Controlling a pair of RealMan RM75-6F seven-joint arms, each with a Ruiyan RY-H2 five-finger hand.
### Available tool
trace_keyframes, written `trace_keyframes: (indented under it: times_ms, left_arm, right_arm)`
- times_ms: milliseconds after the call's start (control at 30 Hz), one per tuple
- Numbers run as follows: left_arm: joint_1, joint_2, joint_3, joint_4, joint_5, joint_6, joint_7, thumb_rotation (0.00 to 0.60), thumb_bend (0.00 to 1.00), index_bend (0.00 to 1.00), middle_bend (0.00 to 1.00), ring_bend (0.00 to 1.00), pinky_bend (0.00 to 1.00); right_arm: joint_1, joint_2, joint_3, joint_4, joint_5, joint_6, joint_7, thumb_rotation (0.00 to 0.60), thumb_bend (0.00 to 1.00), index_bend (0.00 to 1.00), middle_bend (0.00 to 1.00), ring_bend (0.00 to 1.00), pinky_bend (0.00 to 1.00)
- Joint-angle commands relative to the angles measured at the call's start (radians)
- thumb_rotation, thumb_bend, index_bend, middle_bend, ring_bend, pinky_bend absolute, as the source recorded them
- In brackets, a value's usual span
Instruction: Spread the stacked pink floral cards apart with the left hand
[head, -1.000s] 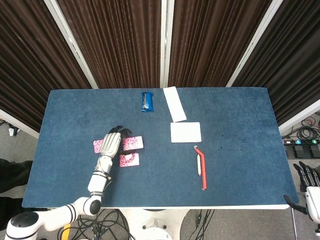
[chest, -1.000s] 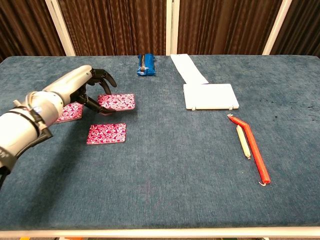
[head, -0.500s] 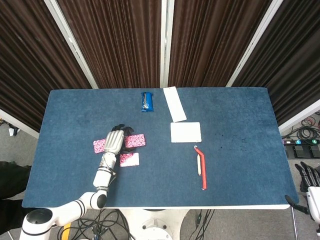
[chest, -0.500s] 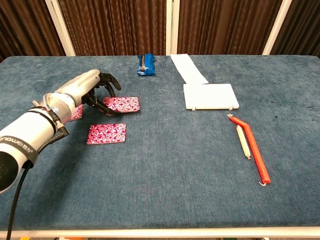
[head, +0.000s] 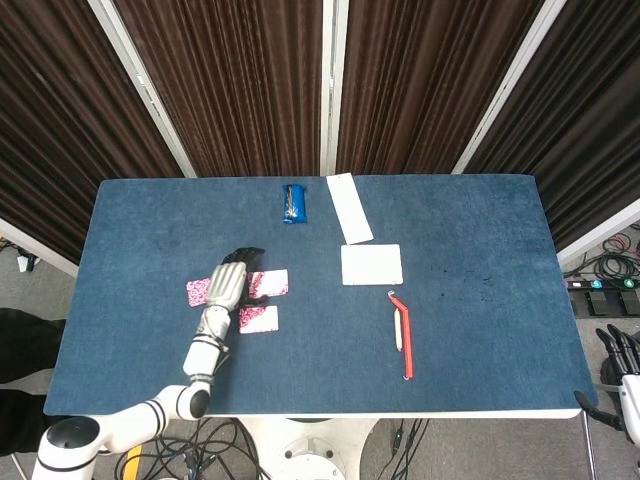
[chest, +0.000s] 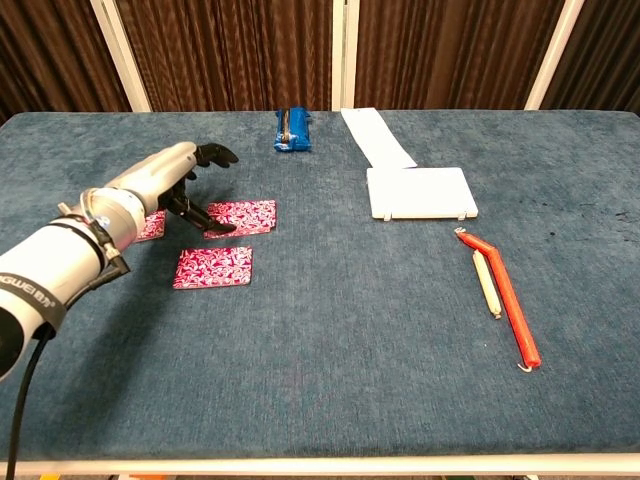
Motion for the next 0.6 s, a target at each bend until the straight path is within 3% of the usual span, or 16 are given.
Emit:
trace_keyframes:
  times_ms: [33,267,400,600]
  left_arm:
    - [0.021,0.051,-0.002,-0.084,0.016,0.049,0.011,0.6,0.16,0.16,0.13,0.08,0.17]
    - [0.121,0.213,0.034,-0.323,0.039,0.167,0.079,0.6,0.15,0.17,0.15,0.08,0.17]
    - [0.22,0.36,0.113,-0.455,0.102,0.246,0.067,0.6,0.12,0.22,0.15,0.07,0.17]
    - [0.376,0.526,0.259,-0.54,0.268,0.442,0.036,0.6,0.09,0.19,0.15,0.07,0.17]
  right_arm:
    - [0.0,-0.002,0.0,0.003,0.0,-0.001,0.001,0.6,0.12,0.0,0.0,0.0,0.0]
    - [0.006,-0.012,0.001,0.011,-0.006,-0.006,0.011,0.6,0.12,0.0,0.0,0.0,0.0]
    - [0.015,-0.025,-0.007,0.019,-0.031,-0.007,0.009,0.6,0.12,0.0,0.0,0.0,0.0]
    - [0.024,-0.034,-0.015,0.012,-0.068,0.008,-0.007,0.6,0.12,0.0,0.0,0.0,0.0]
